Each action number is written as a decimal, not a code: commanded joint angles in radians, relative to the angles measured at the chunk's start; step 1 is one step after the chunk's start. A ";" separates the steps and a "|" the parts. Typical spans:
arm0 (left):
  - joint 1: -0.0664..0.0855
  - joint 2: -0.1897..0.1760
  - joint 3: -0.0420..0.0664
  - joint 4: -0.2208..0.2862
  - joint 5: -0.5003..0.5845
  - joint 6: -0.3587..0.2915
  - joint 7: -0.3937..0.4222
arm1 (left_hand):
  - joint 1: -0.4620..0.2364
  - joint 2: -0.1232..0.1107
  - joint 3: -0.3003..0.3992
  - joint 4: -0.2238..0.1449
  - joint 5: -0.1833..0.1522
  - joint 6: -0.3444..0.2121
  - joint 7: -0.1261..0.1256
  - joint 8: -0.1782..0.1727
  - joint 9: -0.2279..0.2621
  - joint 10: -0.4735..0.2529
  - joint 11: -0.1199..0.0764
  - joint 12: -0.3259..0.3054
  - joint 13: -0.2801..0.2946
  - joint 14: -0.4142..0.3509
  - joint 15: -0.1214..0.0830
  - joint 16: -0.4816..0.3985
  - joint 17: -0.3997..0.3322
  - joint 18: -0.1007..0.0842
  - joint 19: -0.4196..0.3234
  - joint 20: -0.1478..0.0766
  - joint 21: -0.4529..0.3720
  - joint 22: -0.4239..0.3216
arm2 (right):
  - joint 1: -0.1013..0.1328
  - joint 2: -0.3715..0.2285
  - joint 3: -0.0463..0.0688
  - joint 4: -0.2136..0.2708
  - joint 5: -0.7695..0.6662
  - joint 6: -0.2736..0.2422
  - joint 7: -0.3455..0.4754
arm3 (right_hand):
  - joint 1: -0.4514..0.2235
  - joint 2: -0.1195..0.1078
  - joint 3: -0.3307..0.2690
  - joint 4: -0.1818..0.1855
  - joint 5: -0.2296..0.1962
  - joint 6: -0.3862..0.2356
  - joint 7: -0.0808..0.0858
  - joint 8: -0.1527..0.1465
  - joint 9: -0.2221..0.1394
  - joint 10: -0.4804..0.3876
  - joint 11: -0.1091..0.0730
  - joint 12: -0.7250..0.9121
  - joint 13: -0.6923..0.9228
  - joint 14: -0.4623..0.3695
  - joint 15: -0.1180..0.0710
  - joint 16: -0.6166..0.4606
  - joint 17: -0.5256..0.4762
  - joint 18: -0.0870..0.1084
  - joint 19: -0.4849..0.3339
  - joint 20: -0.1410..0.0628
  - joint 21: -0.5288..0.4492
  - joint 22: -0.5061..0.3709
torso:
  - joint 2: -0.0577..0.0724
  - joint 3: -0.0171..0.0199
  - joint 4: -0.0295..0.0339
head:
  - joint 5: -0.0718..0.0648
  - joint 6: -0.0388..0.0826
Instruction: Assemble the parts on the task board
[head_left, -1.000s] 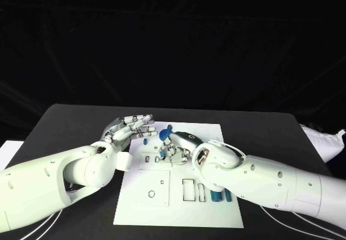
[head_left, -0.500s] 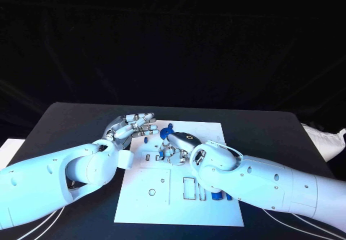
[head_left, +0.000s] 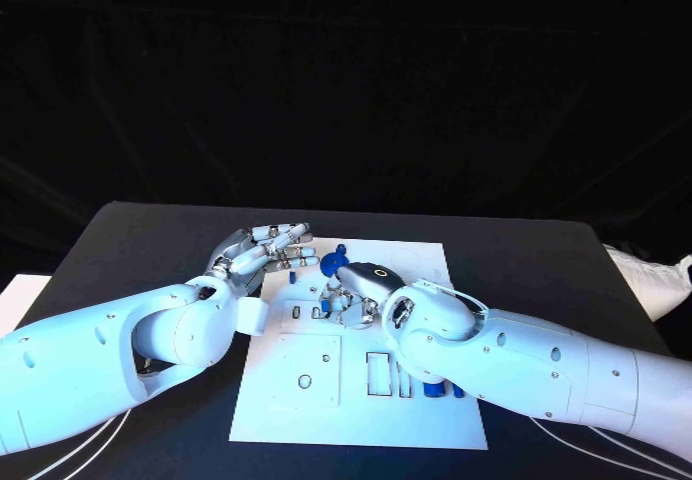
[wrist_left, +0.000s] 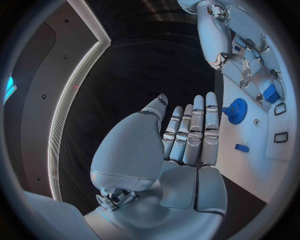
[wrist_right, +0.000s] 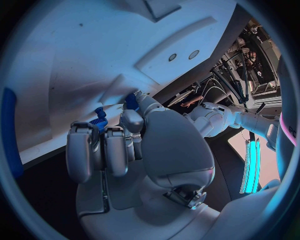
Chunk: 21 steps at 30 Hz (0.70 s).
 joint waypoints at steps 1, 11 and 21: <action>0.001 0.002 0.001 0.002 0.000 0.019 0.010 | 0.000 0.007 0.001 -0.007 -0.003 0.007 -0.001 -0.006 -0.001 0.007 -0.001 -0.003 -0.001 0.006 0.004 -0.004 0.001 0.010 0.004 0.000 -0.004 -0.002 | -0.009 -0.005 -0.006 0.000 -0.032 0.067 -0.027 | -0.009 -0.015 -0.009 0.000 -0.005 0.005 0.003 -0.006 -0.003 -0.009 0.003 -0.009 -0.004 0.078 0.005 -0.003 0.127 -0.012 -0.004 0.006 -0.004 -0.001 | 0.000 0.0008 -0.0006 | 0.001 -0.002; 0.001 0.002 0.001 0.001 0.000 0.019 0.010 | 0.000 0.007 0.001 -0.007 -0.003 0.007 -0.001 -0.006 -0.001 0.007 -0.001 -0.003 -0.001 0.006 0.004 -0.004 0.001 0.010 0.004 0.000 -0.004 -0.002 | -0.014 -0.010 -0.006 0.010 -0.047 0.083 -0.038 | -0.025 -0.034 -0.022 0.004 -0.007 0.001 0.006 -0.013 -0.005 -0.014 0.006 -0.025 -0.013 0.077 0.008 -0.004 0.126 -0.012 -0.005 0.009 -0.006 -0.003 | 0.000 -0.0003 -0.0001 | 0.000 -0.002; 0.001 0.002 0.001 0.001 0.000 0.020 0.009 | 0.000 0.007 0.001 -0.007 -0.003 0.007 -0.001 -0.006 -0.001 0.007 -0.001 -0.003 -0.001 0.006 0.004 -0.004 0.001 0.010 0.004 0.000 -0.004 -0.002 | -0.016 -0.010 -0.006 0.014 -0.053 0.061 -0.053 | -0.059 -0.058 -0.053 0.023 -0.008 -0.031 0.017 -0.035 -0.014 -0.034 0.016 -0.075 -0.042 0.075 0.015 -0.013 0.114 -0.011 -0.007 0.015 -0.010 -0.008 | 0.000 -0.0005 0.0004 | -0.002 -0.003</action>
